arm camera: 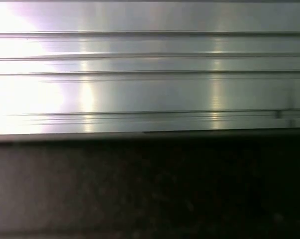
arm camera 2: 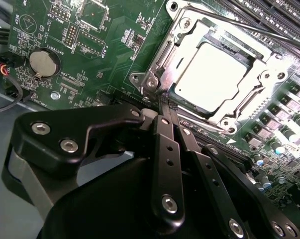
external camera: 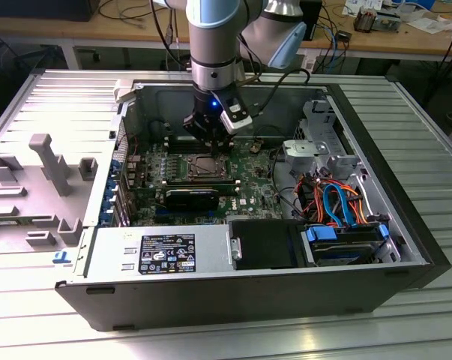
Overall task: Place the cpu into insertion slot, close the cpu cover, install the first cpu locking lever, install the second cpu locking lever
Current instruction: 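Install the first cpu locking lever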
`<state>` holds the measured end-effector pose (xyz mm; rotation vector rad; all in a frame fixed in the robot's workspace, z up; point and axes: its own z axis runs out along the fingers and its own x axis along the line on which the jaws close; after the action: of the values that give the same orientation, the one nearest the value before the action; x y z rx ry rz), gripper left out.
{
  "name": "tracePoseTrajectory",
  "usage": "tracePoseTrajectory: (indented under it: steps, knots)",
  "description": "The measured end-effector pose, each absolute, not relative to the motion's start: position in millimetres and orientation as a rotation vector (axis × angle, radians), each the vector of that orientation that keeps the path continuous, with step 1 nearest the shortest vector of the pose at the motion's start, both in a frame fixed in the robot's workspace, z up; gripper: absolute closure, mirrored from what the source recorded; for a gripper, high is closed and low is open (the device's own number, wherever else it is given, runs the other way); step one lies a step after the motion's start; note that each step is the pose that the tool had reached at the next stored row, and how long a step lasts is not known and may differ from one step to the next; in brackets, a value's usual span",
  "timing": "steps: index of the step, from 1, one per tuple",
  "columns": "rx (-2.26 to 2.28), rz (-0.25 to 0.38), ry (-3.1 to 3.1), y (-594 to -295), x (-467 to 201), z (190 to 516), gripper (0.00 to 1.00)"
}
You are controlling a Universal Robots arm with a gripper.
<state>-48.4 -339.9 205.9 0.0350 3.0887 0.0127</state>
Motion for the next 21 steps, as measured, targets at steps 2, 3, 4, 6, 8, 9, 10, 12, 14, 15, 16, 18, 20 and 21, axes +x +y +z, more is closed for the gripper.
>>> tracePoseTrajectory:
  steps: [2,3,4,6,8,9,10,12,14,15,16,18,20,21]
  knots:
    - [0.035,0.009,3.089,-340.0,-48.4,205.0,0.89]
    - [0.035,0.008,3.089,-340.0,-48.4,204.8,0.89]
    - [0.035,0.008,3.089,-340.0,-48.4,204.4,0.89]
    - [0.035,0.008,3.089,-339.9,-48.4,203.6,0.89]
    - [0.035,0.007,3.088,-339.9,-48.3,202.3,0.89]
    - [0.035,0.007,3.089,-339.9,-48.3,201.7,0.89]
    - [0.035,0.007,3.089,-339.9,-48.3,201.4,0.89]
    - [0.035,0.009,3.089,-339.9,-48.3,201.9,0.89]
    - [0.035,0.01,3.088,-339.8,-48.2,202.8,0.89]
    - [0.035,0.01,3.088,-339.8,-48.2,203.5,0.89]
    - [0.035,0.01,3.088,-339.8,-48.2,204.0,0.89]
    - [0.035,0.01,3.089,-339.8,-48.2,205.1,0.89]
    - [0.035,0.01,3.089,-339.8,-48.2,205.9,0.89]
    - [0.035,0.01,3.089,-339.8,-48.2,206.3,0.89]
